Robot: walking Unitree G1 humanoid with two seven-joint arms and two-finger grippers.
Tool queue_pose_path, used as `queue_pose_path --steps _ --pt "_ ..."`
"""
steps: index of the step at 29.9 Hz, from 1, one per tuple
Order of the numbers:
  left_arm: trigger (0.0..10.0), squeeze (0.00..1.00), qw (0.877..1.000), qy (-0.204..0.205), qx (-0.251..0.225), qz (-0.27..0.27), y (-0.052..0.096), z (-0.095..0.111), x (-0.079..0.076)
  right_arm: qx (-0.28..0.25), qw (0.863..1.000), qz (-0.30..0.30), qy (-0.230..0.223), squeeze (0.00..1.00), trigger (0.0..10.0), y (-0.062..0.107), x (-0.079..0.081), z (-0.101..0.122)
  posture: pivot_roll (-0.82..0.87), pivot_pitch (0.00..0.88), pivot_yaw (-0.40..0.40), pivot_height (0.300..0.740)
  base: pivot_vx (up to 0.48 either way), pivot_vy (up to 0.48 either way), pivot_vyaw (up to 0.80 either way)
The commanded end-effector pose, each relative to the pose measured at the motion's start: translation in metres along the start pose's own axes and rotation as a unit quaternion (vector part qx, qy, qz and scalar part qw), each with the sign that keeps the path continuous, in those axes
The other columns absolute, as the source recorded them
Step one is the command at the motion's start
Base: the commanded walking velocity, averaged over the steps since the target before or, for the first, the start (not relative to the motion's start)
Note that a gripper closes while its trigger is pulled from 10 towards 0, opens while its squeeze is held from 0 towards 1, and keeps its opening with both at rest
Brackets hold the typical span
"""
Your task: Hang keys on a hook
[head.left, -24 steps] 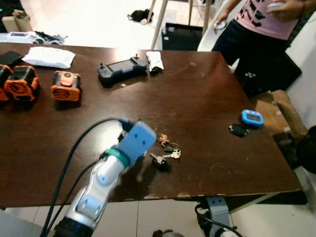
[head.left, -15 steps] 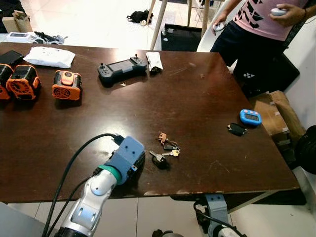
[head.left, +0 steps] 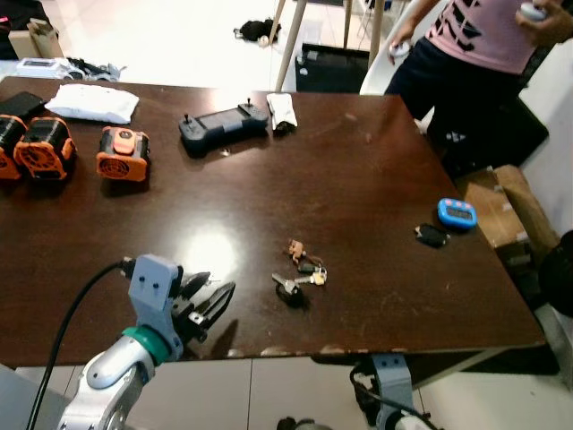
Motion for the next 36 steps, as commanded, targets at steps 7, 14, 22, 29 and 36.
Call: queue_pose_path --steps 7,14,22,29,36 --pt "10.0 0.00 0.997 -0.043 0.020 0.055 -0.013 -0.007 0.006 0.004 1.000 0.004 0.007 0.00 10.0 0.000 -0.001 0.001 -0.05 0.075 -0.044 0.740 0.000 0.000 0.00" --pt "9.5 0.00 0.987 -0.070 0.079 0.124 -0.014 -0.027 0.027 0.007 1.000 0.002 0.007 0.00 10.0 0.002 -0.003 -0.004 -0.06 0.079 -0.042 0.740 0.000 0.000 0.00" --pt "1.3 0.00 0.984 -0.094 0.101 0.110 -0.004 -0.038 0.027 0.006 1.000 0.000 0.006 0.00 10.0 0.002 -0.003 -0.003 -0.06 0.079 -0.040 0.740 0.000 0.000 0.00" --pt "0.0 0.00 0.982 -0.105 0.109 0.111 -0.002 -0.045 0.023 0.006 1.000 0.002 0.007 0.00 10.0 0.001 -0.003 -0.003 -0.05 0.080 -0.042 0.740 0.000 0.000 0.00" --pt "0.0 0.00 0.982 -0.104 0.109 0.111 -0.004 -0.046 0.019 0.007 1.000 0.002 0.009 0.00 10.0 0.001 -0.003 -0.003 -0.05 0.077 -0.042 0.740 0.000 0.000 0.00"
Point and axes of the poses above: a point about 5 cm out from each wrist's last joint towards the gripper, its own y axis pointing back from the gripper into the wrist, its own z axis along the axis of the wrist's last joint, x = y × z, the point moved 5 cm from there along -y, pointing out of the wrist towards the gripper, and after that the axes turned 2 degrees about -y, right-handed, at the moved point
